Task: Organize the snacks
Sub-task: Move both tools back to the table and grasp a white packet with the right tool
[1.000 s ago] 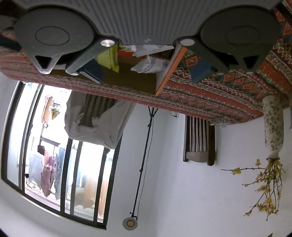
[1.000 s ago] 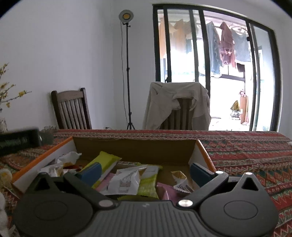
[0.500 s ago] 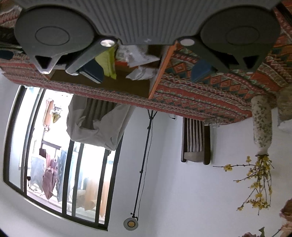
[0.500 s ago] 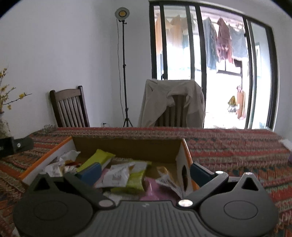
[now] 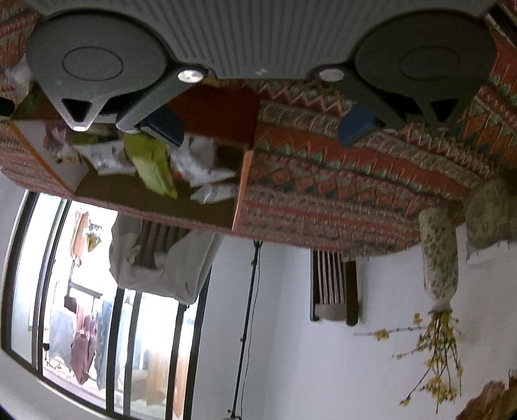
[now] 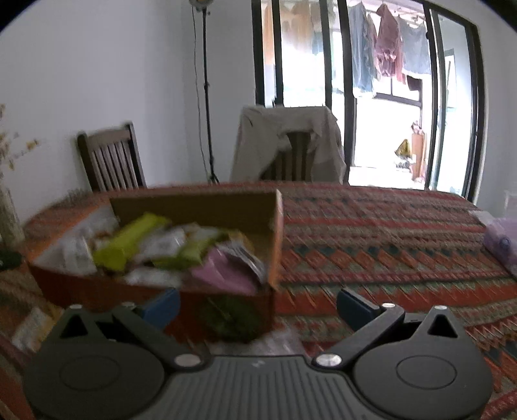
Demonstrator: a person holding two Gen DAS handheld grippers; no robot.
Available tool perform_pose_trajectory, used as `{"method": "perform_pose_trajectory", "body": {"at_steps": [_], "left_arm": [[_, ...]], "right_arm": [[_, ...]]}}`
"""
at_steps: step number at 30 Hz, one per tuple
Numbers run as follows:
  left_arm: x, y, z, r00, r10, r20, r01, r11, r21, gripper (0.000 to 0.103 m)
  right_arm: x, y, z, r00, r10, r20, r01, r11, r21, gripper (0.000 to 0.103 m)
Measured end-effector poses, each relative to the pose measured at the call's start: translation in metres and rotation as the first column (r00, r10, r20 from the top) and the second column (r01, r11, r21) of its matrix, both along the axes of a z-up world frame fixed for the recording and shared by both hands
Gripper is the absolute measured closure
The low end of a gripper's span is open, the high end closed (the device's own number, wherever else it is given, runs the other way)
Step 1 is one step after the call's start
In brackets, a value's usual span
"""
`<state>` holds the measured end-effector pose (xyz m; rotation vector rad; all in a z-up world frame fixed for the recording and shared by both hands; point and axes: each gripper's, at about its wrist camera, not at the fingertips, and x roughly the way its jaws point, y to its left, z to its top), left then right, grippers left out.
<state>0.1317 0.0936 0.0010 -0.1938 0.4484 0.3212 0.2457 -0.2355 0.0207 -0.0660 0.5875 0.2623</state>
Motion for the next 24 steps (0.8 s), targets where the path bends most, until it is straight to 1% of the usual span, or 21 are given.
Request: {"method": "perform_pose_trajectory", "body": {"at_steps": [3, 6, 7, 9, 11, 13, 15, 18, 24], "left_arm": [[-0.007, 0.005, -0.008, 0.999, -0.017, -0.032, 0.016, 1.0, -0.013, 0.0], [-0.011, 0.011, -0.019, 0.998, -0.029, -0.053, 0.027, 0.999, -0.042, 0.0], [-0.012, 0.013, -0.024, 0.998, -0.029, -0.052, 0.026, 0.998, -0.052, 0.0], [-0.015, 0.018, -0.032, 0.999, 0.002, -0.037, -0.004, 0.999, -0.055, 0.0], [-0.015, 0.022, -0.033, 0.999, 0.007, -0.035, -0.009, 0.997, -0.077, 0.0], [-0.016, 0.024, -0.032, 1.0, -0.003, -0.021, 0.001, 0.996, -0.091, 0.0], [-0.016, 0.021, -0.033, 1.0, -0.011, -0.024, 0.01, 0.997, -0.07, 0.0], [-0.016, 0.018, -0.032, 0.999, -0.024, -0.023, 0.023, 0.998, -0.061, 0.0], [-0.018, 0.021, -0.034, 1.0, -0.023, -0.017, 0.022, 0.997, -0.08, 0.0]], "right_arm": [[-0.004, -0.013, -0.01, 0.999, -0.017, -0.028, 0.016, 0.999, -0.028, 0.0], [-0.009, -0.027, -0.018, 0.998, -0.038, -0.052, 0.037, 0.999, -0.025, 0.0], [-0.01, -0.031, -0.019, 0.997, -0.042, -0.057, 0.041, 0.999, -0.025, 0.0], [-0.012, -0.036, -0.023, 0.996, -0.05, -0.069, 0.048, 0.999, -0.026, 0.0], [-0.013, -0.038, -0.027, 0.995, -0.05, -0.086, 0.048, 0.999, -0.023, 0.0], [-0.014, -0.035, -0.031, 0.995, -0.033, -0.097, 0.031, 0.999, -0.02, 0.0], [-0.014, -0.027, -0.032, 0.995, -0.014, -0.097, 0.013, 1.0, -0.017, 0.0], [-0.008, -0.013, -0.035, 0.995, 0.014, -0.103, -0.016, 1.0, -0.015, 0.0], [0.016, 0.013, -0.048, 0.988, 0.03, -0.15, -0.04, 0.997, -0.069, 0.0]]}}
